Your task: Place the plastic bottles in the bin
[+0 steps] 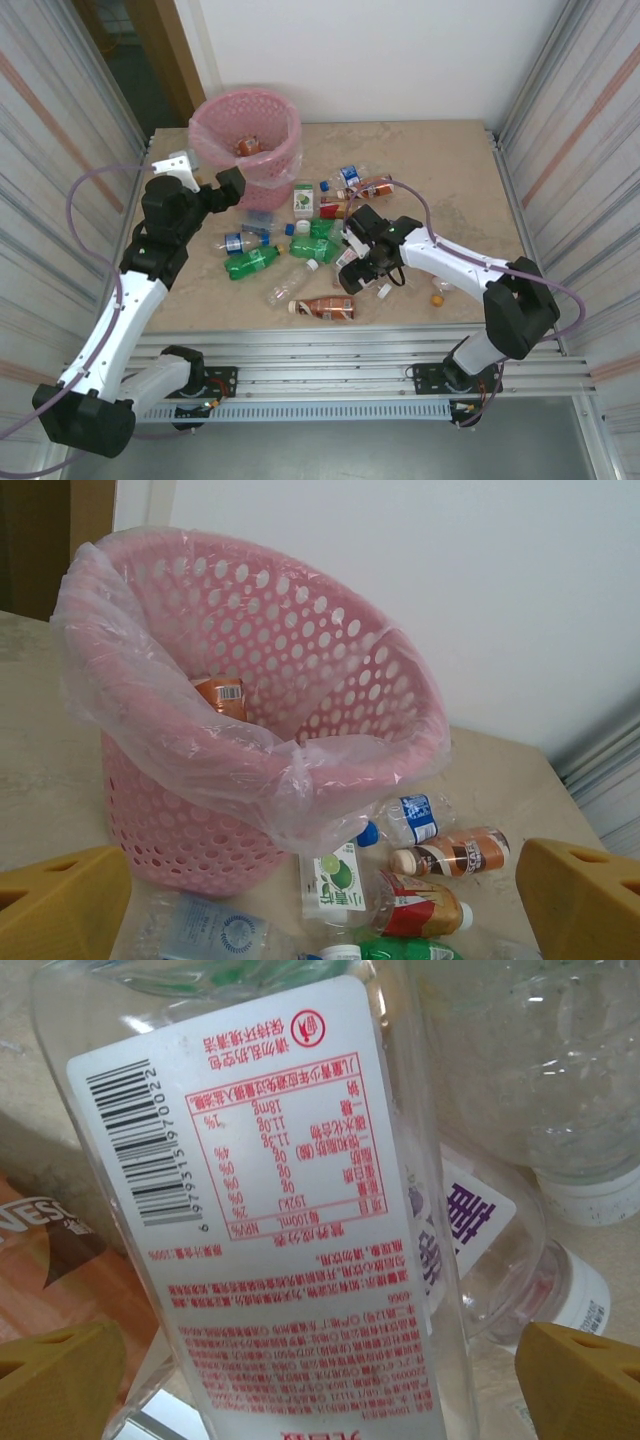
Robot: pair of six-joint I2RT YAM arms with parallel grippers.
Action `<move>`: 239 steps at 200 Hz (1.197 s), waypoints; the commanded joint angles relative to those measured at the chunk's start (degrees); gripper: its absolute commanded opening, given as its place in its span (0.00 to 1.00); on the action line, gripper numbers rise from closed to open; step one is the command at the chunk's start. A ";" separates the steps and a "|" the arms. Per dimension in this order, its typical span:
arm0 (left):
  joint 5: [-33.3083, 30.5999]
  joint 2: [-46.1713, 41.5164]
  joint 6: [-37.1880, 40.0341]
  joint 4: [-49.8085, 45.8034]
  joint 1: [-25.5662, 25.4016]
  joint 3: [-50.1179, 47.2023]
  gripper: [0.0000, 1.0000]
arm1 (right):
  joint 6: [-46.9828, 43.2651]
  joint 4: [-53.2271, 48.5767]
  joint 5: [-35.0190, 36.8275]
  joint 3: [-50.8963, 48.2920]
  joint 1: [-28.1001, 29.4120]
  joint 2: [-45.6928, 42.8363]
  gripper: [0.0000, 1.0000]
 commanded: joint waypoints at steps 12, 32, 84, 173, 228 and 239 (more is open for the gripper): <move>-1.19 -1.25 -1.32 0.13 0.52 -1.45 0.99 | -1.42 1.22 1.15 1.47 0.26 1.89 0.99; -1.16 -1.24 -1.65 0.27 0.60 -1.72 0.99 | -1.42 2.17 1.55 1.53 0.29 2.86 0.97; -1.78 -2.01 -1.68 -0.21 1.01 -2.19 0.99 | -2.11 3.20 2.32 2.72 0.32 5.51 0.87; -2.14 -2.92 -2.03 -0.86 1.37 -2.78 0.99 | -3.54 1.45 2.25 5.96 0.56 4.27 0.55; 0.34 -2.28 -4.58 -2.67 1.13 -2.18 0.99 | -4.02 2.28 1.87 7.41 1.91 -1.78 0.48; 1.09 -1.97 -4.83 -3.66 0.43 -1.73 0.99 | -4.44 4.09 2.07 6.88 2.38 -3.63 0.46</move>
